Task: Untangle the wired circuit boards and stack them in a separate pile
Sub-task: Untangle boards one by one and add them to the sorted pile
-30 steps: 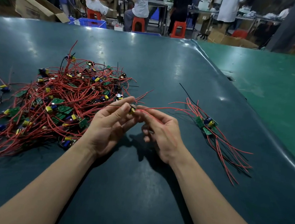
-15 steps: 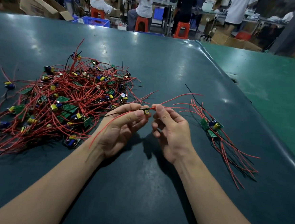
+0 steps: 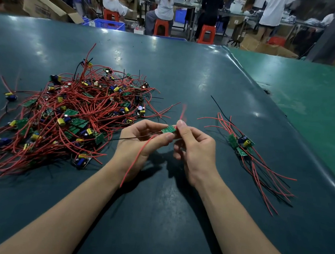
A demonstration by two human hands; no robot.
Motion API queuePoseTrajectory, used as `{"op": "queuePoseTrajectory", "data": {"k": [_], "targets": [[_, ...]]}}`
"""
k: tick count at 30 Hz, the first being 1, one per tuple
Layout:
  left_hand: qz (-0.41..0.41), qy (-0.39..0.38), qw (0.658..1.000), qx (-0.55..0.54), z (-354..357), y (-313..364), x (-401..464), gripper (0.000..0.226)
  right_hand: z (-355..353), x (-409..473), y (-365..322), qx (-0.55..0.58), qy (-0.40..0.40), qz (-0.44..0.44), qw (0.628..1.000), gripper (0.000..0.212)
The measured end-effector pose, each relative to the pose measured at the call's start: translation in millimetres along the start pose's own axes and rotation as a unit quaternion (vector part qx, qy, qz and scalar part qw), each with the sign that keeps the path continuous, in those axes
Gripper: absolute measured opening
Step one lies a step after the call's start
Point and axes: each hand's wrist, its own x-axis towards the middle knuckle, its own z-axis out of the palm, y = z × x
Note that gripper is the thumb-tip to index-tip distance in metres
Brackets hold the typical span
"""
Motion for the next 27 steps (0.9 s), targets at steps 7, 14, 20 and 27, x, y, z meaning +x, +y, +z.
{"op": "queuePoseTrajectory", "data": {"k": [7, 14, 20, 27], "targets": [[0.035, 0.005, 0.996, 0.078, 3, 0, -2, 0.020, -3, 2, -1, -0.028, 0.011, 0.011, 0.999, 0.011], [0.035, 0.018, 0.995, 0.087, 1, 3, -3, 0.020, -10, 9, -5, 0.047, 0.052, 0.027, 0.997, 0.015], [0.034, -0.020, 0.996, 0.077, 1, 4, -5, 0.016, -23, 21, -12, 0.093, 0.165, -0.025, 0.982, 0.018], [0.041, -0.044, 0.996, 0.073, -2, 3, -7, 0.017, -37, 27, -19, 0.126, 0.230, -0.082, 0.962, 0.021]]}}
